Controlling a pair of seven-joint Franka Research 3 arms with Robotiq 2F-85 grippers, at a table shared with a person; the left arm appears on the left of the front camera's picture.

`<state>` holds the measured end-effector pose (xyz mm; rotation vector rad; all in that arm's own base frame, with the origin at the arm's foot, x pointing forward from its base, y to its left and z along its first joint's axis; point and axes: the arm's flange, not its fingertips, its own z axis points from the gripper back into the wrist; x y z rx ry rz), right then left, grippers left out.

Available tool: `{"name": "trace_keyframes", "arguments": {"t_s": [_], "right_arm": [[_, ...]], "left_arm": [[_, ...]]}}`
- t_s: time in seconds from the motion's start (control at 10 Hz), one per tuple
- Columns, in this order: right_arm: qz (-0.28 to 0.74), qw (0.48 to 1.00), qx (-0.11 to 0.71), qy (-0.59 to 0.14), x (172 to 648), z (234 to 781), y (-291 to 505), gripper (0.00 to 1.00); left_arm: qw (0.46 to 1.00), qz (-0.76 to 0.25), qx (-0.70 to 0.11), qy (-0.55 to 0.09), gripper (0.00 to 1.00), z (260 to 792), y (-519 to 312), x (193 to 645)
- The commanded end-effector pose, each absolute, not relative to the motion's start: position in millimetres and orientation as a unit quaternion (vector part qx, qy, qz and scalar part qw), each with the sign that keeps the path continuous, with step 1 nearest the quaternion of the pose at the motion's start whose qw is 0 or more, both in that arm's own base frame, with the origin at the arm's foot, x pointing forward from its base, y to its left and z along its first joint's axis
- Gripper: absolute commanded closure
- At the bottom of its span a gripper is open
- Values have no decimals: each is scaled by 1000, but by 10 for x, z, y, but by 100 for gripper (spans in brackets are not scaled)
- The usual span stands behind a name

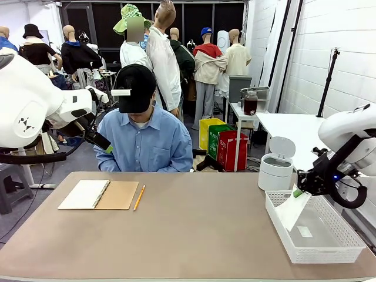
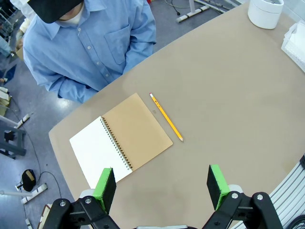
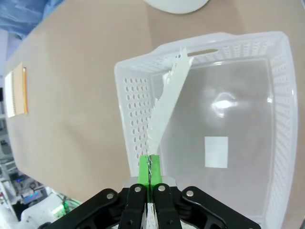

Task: Sort the paper based on its condition.
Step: If a person hands you a paper, place it in the Organizing basket , and if it's crumpled, put it in the Trash can.

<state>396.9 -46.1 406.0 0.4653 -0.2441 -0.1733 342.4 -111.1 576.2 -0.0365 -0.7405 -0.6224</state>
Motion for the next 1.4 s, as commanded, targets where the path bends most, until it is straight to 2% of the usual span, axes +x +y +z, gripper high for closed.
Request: {"name": "trace_keyframes", "arguments": {"t_s": [0.0,0.7,1.2,1.3], "right_arm": [[-87,970,199,-109,3613,3822,-383,100],[-117,983,117,-80,3445,3567,-208,100],[-155,986,32,-56,3445,3534,-135,5],[-161,985,9,-54,3439,3533,-139,0]], "left_arm": [[885,-299,-18,-357,0,5768,-1104,3424],[885,-299,-18,-357,0,5768,-1104,3424],[885,-299,-18,-357,0,5768,-1104,3424],[885,-299,-18,-357,0,5768,-1104,3424]]}}
